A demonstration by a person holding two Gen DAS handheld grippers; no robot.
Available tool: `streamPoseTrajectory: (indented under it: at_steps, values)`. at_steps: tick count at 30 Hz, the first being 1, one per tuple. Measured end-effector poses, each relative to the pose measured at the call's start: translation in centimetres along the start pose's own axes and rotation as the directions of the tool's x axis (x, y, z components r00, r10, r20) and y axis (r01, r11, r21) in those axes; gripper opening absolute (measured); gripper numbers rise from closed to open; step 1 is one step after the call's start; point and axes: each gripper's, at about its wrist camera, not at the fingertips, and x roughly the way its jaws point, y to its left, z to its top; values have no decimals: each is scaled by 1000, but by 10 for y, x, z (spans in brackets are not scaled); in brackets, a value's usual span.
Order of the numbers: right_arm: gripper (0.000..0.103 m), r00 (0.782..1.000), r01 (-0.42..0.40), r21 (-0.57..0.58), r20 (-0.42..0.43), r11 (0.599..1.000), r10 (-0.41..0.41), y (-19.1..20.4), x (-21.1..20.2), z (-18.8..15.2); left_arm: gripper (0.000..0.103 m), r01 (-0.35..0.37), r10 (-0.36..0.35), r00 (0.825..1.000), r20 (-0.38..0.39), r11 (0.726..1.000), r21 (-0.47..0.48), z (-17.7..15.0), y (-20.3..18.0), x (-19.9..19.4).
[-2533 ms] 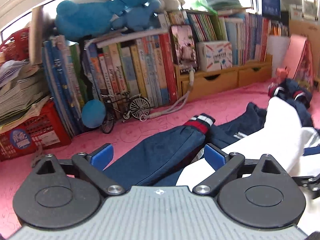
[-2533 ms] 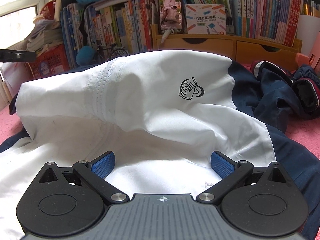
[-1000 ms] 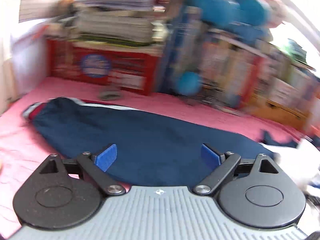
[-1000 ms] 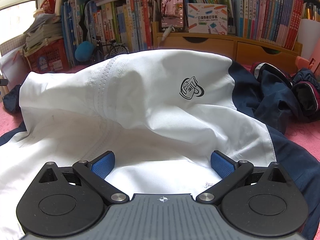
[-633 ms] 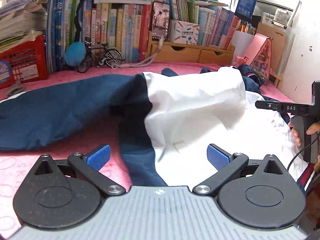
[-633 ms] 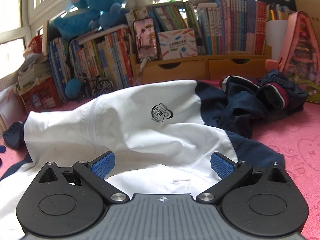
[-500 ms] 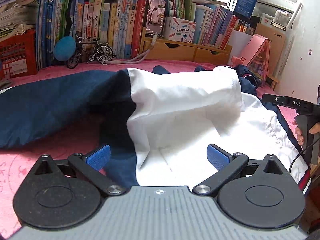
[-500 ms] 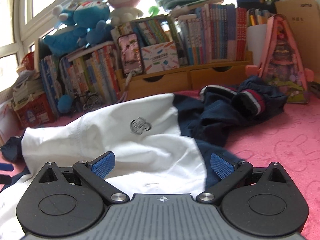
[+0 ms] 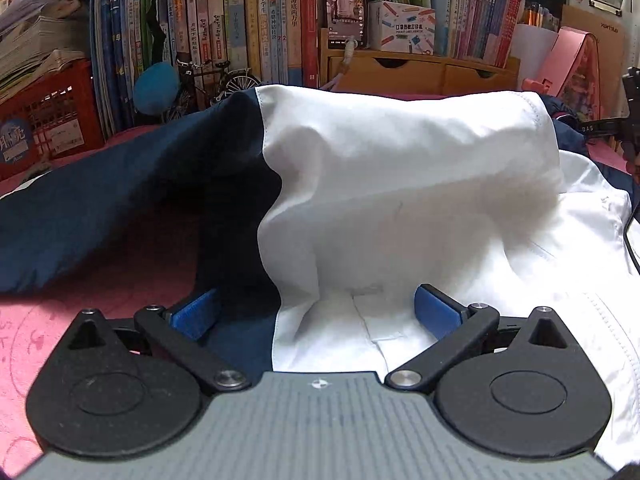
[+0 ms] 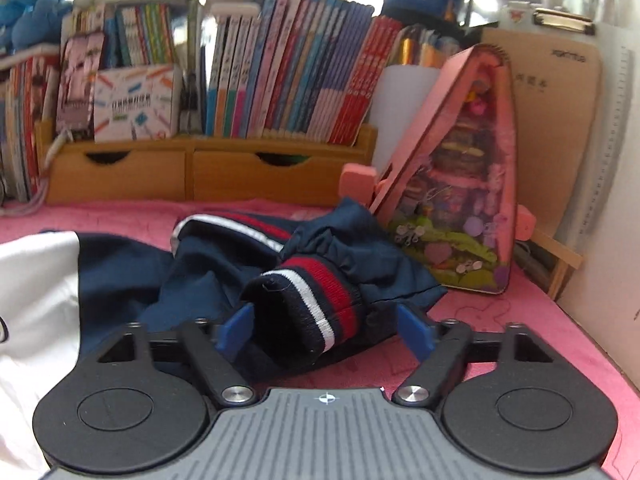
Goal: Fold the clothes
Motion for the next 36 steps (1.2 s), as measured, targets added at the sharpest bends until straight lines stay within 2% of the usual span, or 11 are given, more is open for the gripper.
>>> streamPoseTrajectory:
  at_steps: [2, 5, 9, 12, 13, 16, 17, 22, 24, 31, 36]
  values:
    - [14, 999, 49, -17, -3, 999, -49, -3, 2, 5, 103, 0, 0, 1000, 0, 1000, 0, 0, 0, 0]
    - [11, 976, 186, -15, 115, 982, -183, -32, -23, 20, 103, 0, 0, 1000, 0, 1000, 1, 0, -1, 2]
    - [11, 876, 387, 92, 275, 918, -397, -103, -74, 49, 103, -2, 2, 1000, 0, 1000, 1, 1, -2, 1]
    - [14, 897, 391, 91, 184, 916, -401, -139, -78, 47, 103, -3, 3, 1000, 1, 1000, 2, 2, -3, 1]
    - [22, 905, 389, 87, 149, 917, -398, -150, -78, 46, 103, -3, 3, 1000, 1, 1000, 2, 2, -3, 1]
    - [76, 921, 384, 77, 44, 920, -388, -184, -80, 43, 103, -3, 3, 1000, 1, 1000, 2, 2, -3, 1]
    - [77, 924, 382, 73, 9, 921, -383, -195, -80, 42, 103, -3, 3, 1000, 1, 1000, 2, 2, -3, 1]
    - [98, 995, 97, 46, 27, 994, -98, -149, -102, -16, 103, -4, 4, 1000, 2, 1000, 2, 3, -3, 0]
    - [98, 996, -85, 57, 19, 995, 84, -122, -112, -35, 103, -13, 13, 1000, 11, 1000, -4, 2, -3, -2]
    - [103, 873, -484, 105, -9, 869, 487, -37, -131, -54, 103, 94, -74, 993, 91, 967, -238, 15, 33, -13]
    - [103, 841, -496, 293, -73, 817, 537, -17, -92, -50, 103, 137, -116, 990, 78, 917, -374, 34, 58, 12]
